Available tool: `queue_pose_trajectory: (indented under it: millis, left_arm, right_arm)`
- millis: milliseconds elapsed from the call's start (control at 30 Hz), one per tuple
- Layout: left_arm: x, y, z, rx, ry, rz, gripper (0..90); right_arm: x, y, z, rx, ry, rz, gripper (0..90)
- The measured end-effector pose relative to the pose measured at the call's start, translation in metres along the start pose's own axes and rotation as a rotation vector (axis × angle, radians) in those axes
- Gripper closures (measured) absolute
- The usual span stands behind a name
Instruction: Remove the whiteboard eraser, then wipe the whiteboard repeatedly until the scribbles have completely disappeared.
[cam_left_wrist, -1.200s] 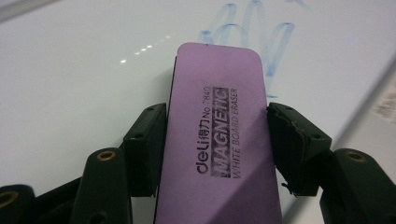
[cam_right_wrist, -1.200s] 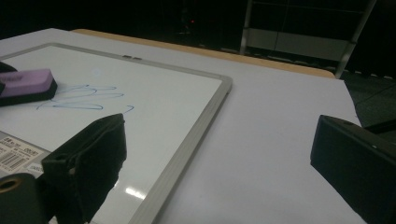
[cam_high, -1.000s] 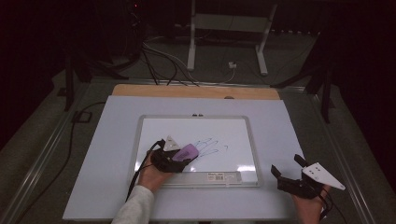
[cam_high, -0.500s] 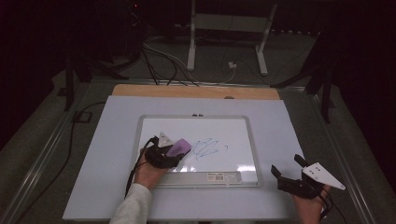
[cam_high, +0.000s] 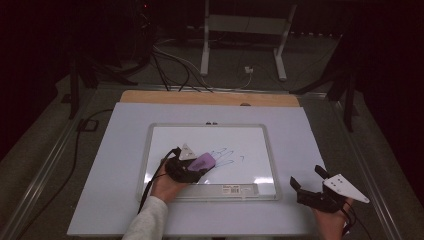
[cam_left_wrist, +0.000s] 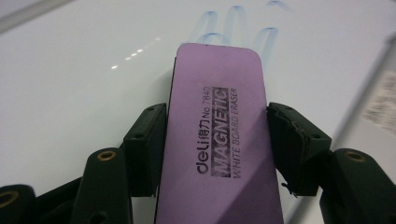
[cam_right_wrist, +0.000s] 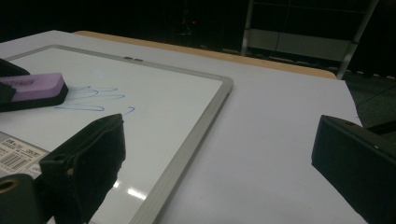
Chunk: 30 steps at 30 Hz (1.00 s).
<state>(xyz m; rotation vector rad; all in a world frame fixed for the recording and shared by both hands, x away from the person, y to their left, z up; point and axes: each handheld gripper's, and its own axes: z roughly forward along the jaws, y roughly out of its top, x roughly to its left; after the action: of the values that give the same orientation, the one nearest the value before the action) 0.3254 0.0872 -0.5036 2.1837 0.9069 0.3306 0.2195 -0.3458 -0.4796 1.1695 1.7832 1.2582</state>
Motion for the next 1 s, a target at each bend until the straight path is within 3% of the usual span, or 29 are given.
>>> queue_pose_trajectory:
  millis: [167,233,333,500,800,900,1000]
  left_arm:
    - [0.021,-0.005,-0.008,0.008,0.123,-0.069,41.8]
    - [0.026,-0.007,-0.01,0.002,0.132,-0.099,41.7]
    - [0.024,-0.007,-0.008,-0.002,0.134,-0.102,41.7]
    - [0.012,-0.002,-0.001,-0.013,0.069,-0.103,41.7]
    - [-0.023,0.01,0.014,-0.009,-0.062,-0.01,41.7]
    - [-0.024,0.011,0.016,-0.013,-0.066,-0.005,41.7]
    - [-0.017,0.012,0.016,-0.012,-0.024,-0.027,41.8]
  right_arm:
    - [-0.002,0.0,-0.001,-0.002,-0.007,0.01,3.1]
    - [-0.002,0.0,-0.001,-0.001,-0.008,0.01,3.1]
    - [-0.001,0.0,0.0,0.001,-0.006,0.005,3.1]
    - [0.0,-0.001,0.001,0.004,-0.004,0.005,3.1]
    - [0.0,-0.001,0.0,0.004,-0.002,0.005,3.1]
    - [0.0,0.0,0.0,0.003,-0.002,0.003,3.1]
    - [-0.001,-0.001,-0.001,0.003,-0.002,0.006,3.1]
